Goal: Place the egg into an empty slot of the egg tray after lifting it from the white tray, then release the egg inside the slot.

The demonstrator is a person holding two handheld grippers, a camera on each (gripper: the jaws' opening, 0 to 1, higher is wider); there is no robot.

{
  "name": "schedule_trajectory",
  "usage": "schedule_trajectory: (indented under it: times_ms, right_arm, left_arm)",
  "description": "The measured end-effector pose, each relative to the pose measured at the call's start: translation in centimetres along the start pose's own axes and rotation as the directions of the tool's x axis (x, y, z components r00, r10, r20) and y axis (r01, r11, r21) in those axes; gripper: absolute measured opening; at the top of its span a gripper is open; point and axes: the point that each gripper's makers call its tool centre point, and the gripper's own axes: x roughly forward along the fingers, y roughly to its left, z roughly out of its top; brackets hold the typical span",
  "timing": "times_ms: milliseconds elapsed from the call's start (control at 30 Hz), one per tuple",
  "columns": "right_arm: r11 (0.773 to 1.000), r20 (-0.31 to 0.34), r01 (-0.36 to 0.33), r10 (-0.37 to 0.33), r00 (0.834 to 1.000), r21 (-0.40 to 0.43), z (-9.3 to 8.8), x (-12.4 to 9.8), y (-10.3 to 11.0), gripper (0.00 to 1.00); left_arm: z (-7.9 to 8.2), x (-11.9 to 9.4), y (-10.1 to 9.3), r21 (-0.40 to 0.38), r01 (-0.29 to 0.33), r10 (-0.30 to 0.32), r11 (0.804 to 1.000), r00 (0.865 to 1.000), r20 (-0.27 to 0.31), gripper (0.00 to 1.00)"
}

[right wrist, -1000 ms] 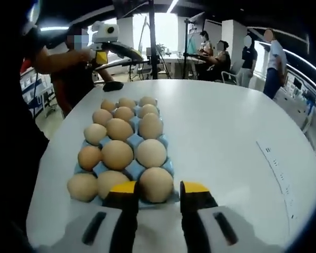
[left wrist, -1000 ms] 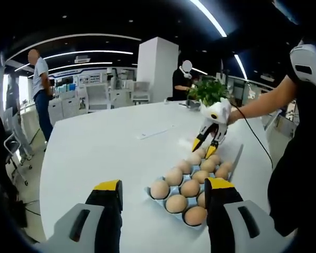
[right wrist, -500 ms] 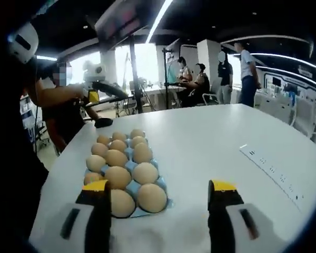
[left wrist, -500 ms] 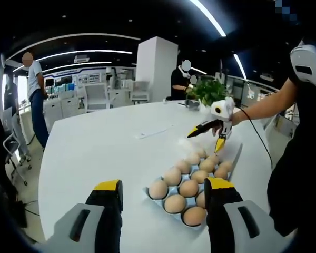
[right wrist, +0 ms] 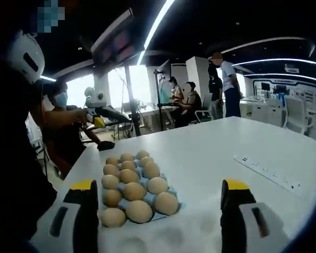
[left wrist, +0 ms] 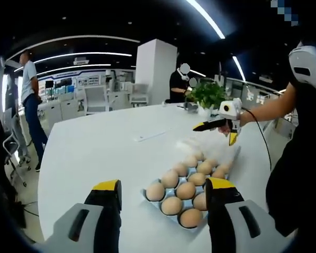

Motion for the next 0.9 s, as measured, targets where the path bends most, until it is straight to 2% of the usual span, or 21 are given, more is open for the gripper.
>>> schedule_trajectory:
  times_ms: [333, 600, 667, 900]
  right_arm:
    - [0.998, 0.063, 0.067, -0.067, 0.996, 0.005, 1.1, -2.9, 1.1, 1.0]
    - [0.995, 0.093, 0.096, -0.095, 0.991, 0.001, 1.5, -4.9, 2.9, 1.0]
    - [0.995, 0.099, 0.104, -0.103, 0.99, -0.008, 1.7, -5.4, 3.4, 1.0]
    - [0.992, 0.117, 0.125, -0.124, 0.985, -0.006, 1.8, -7.1, 5.5, 1.0]
  left_arm:
    - [1.1, -0.4, -1.4, 0.003, 0.005, -0.005, 1.0, 0.999, 0.045, 0.67]
    - [2.2, -1.1, -3.7, 0.022, 0.019, -0.021, 1.0, 0.997, 0.073, 0.67]
    - [2.6, -1.4, -4.5, 0.011, 0.026, -0.027, 1.0, 0.995, 0.098, 0.68]
    - [3.0, -1.9, -8.3, 0.038, 0.05, -0.054, 0.998, 0.992, 0.116, 0.68]
